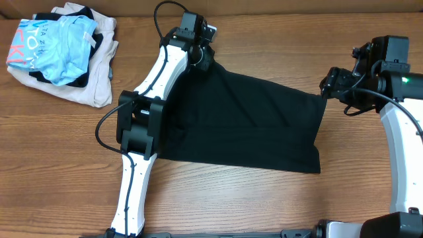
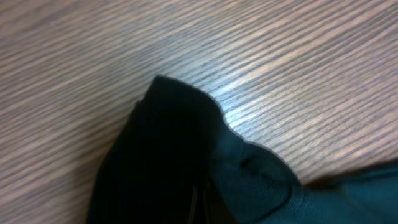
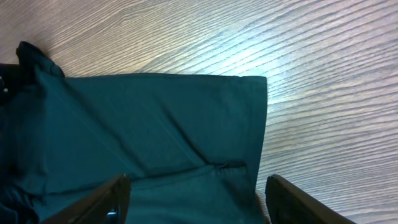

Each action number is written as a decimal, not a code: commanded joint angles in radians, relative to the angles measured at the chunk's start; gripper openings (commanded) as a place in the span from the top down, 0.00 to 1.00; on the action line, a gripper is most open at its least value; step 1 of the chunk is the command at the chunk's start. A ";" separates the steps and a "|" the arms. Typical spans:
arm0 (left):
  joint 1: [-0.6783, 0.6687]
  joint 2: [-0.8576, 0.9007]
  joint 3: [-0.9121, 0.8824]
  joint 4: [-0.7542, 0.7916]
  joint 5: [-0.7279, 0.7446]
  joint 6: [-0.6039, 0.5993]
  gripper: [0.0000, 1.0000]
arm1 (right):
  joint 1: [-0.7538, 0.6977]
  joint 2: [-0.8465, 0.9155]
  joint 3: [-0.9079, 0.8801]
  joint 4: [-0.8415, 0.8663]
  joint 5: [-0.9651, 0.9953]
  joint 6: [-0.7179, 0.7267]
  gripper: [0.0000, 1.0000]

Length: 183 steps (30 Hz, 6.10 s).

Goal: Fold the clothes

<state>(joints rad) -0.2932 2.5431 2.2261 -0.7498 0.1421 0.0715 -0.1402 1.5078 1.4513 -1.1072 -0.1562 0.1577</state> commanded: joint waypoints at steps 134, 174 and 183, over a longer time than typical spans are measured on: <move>0.149 -0.410 0.015 -0.940 -0.175 -0.238 0.00 | 0.098 0.351 -0.348 0.394 -0.175 -0.101 0.43; 0.149 -0.568 0.183 -0.865 -0.175 -0.263 0.00 | -0.207 0.145 -0.067 -0.004 -0.160 -0.006 0.96; 0.149 -0.568 0.183 -0.870 -0.175 -0.270 0.00 | -0.206 0.145 -0.067 -0.022 -0.161 -0.019 0.96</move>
<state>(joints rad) -0.1471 1.9804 2.4004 -1.6169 -0.0311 -0.1848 -0.3515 1.6596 1.3705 -1.1244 -0.3077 0.1493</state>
